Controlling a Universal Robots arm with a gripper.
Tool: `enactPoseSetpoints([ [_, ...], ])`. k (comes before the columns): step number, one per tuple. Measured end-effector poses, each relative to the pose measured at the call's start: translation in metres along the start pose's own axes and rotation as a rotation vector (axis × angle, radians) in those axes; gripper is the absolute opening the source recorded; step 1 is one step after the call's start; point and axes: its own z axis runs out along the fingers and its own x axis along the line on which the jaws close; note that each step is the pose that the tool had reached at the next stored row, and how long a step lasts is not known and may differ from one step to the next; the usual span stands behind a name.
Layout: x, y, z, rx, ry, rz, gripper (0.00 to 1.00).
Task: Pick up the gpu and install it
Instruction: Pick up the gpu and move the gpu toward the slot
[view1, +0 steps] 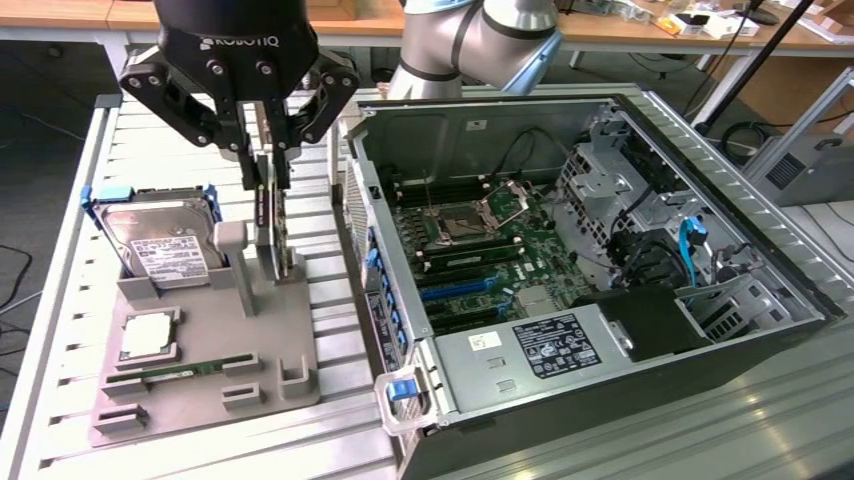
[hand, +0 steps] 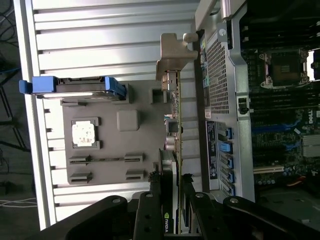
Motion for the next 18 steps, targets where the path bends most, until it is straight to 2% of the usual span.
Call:
enactPoseSetpoints([
  [18,0.000,0.0002,-0.0142,-0.0001,-0.0001,0.000,0.27],
])
